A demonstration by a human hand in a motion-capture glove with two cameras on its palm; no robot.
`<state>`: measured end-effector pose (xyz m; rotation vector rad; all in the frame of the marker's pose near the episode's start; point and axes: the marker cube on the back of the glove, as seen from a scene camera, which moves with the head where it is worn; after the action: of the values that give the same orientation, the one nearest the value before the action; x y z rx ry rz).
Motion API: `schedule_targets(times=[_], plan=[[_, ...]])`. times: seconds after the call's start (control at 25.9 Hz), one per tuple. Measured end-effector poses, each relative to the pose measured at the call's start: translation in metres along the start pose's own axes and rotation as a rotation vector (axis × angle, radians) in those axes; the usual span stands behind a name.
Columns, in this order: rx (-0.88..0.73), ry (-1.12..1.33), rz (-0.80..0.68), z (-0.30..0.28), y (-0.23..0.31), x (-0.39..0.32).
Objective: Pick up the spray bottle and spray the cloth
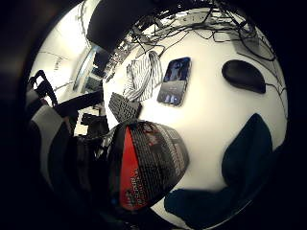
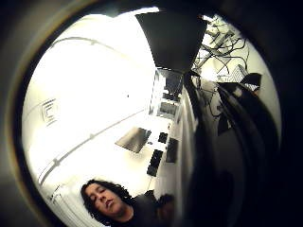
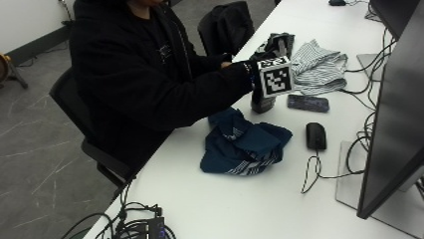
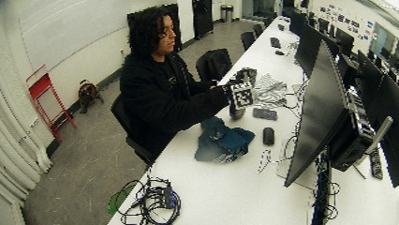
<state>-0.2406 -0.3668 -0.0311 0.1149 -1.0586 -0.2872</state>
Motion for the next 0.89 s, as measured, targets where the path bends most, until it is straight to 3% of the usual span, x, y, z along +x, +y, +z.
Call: schedule_targets(times=[0.58, 0.89], plan=[[0.074, 0.003, -0.047, 0.004, 0.002, 0.012], [-0.026, -0.035, -0.010, 0.000, 0.009, 0.015]])
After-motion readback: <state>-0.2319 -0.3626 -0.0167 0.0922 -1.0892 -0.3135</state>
